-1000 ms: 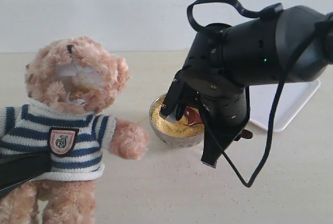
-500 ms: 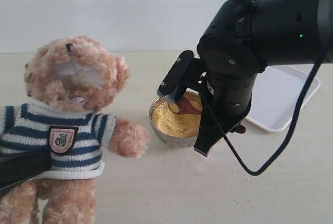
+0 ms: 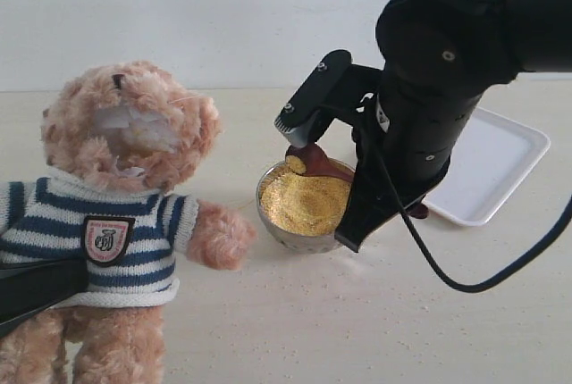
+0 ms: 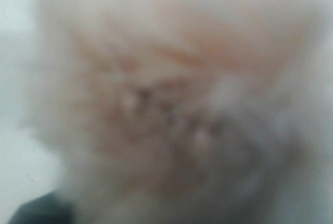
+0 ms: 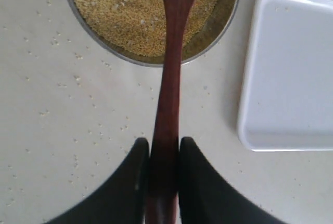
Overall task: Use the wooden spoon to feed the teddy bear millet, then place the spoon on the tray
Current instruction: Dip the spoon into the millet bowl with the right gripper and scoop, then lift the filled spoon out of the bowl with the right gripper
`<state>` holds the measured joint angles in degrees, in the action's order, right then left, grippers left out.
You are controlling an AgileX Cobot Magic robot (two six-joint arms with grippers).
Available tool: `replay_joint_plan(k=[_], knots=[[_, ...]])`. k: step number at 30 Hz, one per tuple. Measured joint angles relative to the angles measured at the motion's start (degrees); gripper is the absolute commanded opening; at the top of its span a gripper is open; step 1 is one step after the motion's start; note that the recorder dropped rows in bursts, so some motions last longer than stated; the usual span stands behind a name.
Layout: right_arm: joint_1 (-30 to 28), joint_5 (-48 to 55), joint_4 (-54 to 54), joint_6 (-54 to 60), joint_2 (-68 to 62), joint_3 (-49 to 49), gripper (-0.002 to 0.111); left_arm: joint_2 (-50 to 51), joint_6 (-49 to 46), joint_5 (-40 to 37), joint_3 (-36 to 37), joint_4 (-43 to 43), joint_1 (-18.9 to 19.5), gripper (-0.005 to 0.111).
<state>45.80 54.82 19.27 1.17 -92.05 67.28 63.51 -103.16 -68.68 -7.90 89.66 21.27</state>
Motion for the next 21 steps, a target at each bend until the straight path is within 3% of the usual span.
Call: replay_joint_plan(k=[21], knots=[[-1.08, 0.89, -7.92, 1.41, 1.97, 0.00, 0.000, 0.00, 0.70, 0.00, 0.00, 0.00, 0.00, 0.005]])
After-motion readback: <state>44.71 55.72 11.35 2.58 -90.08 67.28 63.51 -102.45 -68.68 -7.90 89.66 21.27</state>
